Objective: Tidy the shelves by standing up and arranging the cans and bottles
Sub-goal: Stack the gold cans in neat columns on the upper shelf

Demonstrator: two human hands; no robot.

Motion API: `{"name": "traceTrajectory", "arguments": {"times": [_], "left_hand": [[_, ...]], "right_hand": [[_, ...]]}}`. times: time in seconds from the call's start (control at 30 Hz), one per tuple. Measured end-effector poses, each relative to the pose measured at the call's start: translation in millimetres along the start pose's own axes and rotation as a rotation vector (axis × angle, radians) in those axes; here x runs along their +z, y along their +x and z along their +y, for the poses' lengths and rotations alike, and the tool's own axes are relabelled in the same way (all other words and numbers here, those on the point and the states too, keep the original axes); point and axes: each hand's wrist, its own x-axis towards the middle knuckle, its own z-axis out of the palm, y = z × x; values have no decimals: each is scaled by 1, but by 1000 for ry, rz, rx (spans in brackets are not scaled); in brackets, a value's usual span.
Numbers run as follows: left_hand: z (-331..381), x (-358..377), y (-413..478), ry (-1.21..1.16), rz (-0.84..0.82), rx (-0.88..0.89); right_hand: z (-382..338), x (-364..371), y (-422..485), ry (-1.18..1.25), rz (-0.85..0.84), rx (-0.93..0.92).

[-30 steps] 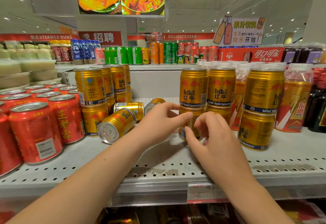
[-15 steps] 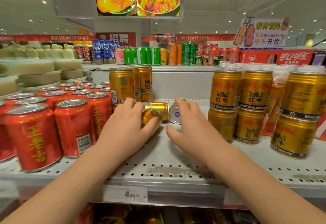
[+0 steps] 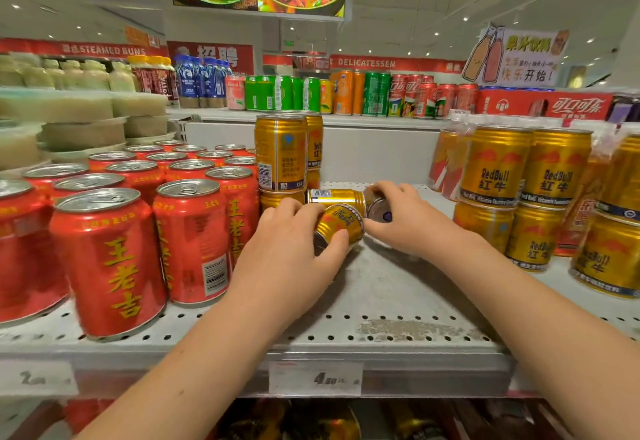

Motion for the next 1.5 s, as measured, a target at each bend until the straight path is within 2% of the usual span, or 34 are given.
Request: {"name": "traceTrajectory", "arguments": {"times": [0.23, 0.37, 0.5, 0.57, 0.67, 0.77, 0.87, 0.93, 1.0, 1.1, 1.27, 1.4, 1.5], "left_hand": [[-1, -7, -4, -31, -24, -22], [0, -5, -7, 65, -45, 6], [0, -5, -8, 150, -29, 37], [2, -6, -8, 187, 1, 65], [7, -4, -9, 229, 37, 114], [5, -3, -7, 44, -29, 54], [1, -4, -7, -222, -119, -24], [1, -5, -6, -392, -147, -65], [4, -6, -4, -515, -167, -85], [11, -6, -2, -578, -176, -68], [19, -12, 3, -672, -53, -65], [26, -17, 8, -772, -46, -57], [33, -16, 12, -909, -47, -116]], "right_hand": [[-22, 1, -40, -169, 191, 45], [-27, -3, -62, -187, 166, 154], [-27, -6, -81, -198, 159, 166], [-23, -6, -87, -140, 195, 162], [-12, -3, -99, 135, 242, 132], [0, -4, -109, 526, 311, 125], [8, -9, -116, 862, 212, 141], [9, -13, -120, 963, 181, 86], [8, -18, -122, 903, 175, 15], [9, -24, -127, 778, 134, -66], [18, -17, -132, 574, 105, -40], [22, -17, -128, 583, 195, -33], [29, -25, -123, 566, 191, -70]]}}
